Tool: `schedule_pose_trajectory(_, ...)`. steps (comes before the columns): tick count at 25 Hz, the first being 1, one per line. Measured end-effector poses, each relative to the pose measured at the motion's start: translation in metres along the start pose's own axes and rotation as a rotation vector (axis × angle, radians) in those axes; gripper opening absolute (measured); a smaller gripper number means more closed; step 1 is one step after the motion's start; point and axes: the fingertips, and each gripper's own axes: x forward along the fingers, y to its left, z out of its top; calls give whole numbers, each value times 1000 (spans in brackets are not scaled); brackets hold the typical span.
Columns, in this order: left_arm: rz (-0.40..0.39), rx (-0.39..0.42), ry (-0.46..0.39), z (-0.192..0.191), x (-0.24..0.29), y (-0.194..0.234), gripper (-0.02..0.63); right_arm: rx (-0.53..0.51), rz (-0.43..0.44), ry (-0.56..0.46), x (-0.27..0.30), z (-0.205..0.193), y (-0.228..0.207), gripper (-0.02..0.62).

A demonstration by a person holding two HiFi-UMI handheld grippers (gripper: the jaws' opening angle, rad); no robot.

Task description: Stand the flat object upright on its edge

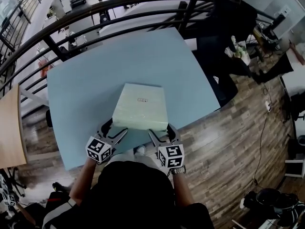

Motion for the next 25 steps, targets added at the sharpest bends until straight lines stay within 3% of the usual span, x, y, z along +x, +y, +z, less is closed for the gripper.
schedule_pose_trajectory(25, 39, 25, -63, 31, -25, 0, 322, -8, 39, -76, -13, 34, 20, 330)
